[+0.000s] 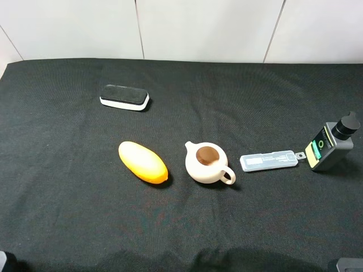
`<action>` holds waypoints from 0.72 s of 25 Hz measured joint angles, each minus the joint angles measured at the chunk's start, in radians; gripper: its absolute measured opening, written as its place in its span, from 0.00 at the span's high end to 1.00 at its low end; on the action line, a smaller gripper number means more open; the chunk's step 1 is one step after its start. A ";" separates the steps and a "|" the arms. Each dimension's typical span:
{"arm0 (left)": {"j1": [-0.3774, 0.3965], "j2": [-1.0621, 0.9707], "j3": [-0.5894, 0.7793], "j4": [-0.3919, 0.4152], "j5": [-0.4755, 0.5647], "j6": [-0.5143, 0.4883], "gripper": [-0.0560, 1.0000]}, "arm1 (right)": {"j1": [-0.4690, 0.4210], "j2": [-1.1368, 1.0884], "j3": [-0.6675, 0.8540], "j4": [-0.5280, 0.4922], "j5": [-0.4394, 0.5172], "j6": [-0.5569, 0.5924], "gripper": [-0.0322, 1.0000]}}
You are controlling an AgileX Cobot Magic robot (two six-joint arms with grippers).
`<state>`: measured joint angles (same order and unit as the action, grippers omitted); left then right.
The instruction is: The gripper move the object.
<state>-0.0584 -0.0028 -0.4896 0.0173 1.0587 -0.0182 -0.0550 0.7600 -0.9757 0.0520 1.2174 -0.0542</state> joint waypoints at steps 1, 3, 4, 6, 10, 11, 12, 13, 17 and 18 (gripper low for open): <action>0.000 0.000 0.000 0.000 0.000 0.000 0.31 | 0.000 -0.036 0.008 -0.008 0.000 0.000 0.30; 0.000 0.000 0.000 0.000 0.000 0.000 0.31 | 0.000 -0.131 0.032 -0.033 0.002 0.014 0.30; 0.000 0.000 0.000 0.000 0.000 0.000 0.31 | 0.000 -0.181 0.046 -0.052 0.001 0.023 0.30; 0.000 0.000 0.000 0.000 0.000 0.000 0.31 | 0.003 -0.264 0.096 -0.079 0.002 0.054 0.30; 0.000 0.000 0.000 0.000 0.000 0.000 0.31 | 0.038 -0.414 0.211 -0.113 0.010 0.088 0.30; 0.000 0.000 0.000 0.000 0.000 0.000 0.31 | 0.045 -0.449 0.235 -0.118 0.010 0.093 0.30; 0.000 0.000 0.000 0.000 0.000 0.000 0.31 | 0.050 -0.478 0.264 -0.121 0.008 0.096 0.30; 0.000 0.000 0.000 0.000 0.000 0.000 0.31 | 0.052 -0.511 0.292 -0.121 -0.001 0.096 0.30; 0.000 0.000 0.000 0.000 0.000 0.000 0.31 | 0.052 -0.623 0.387 -0.113 -0.065 0.100 0.30; 0.000 0.000 0.000 0.000 0.000 0.000 0.31 | 0.052 -0.647 0.404 -0.109 -0.078 0.100 0.30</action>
<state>-0.0584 -0.0028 -0.4896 0.0173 1.0587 -0.0182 -0.0025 0.1126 -0.5721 -0.0571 1.1398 0.0459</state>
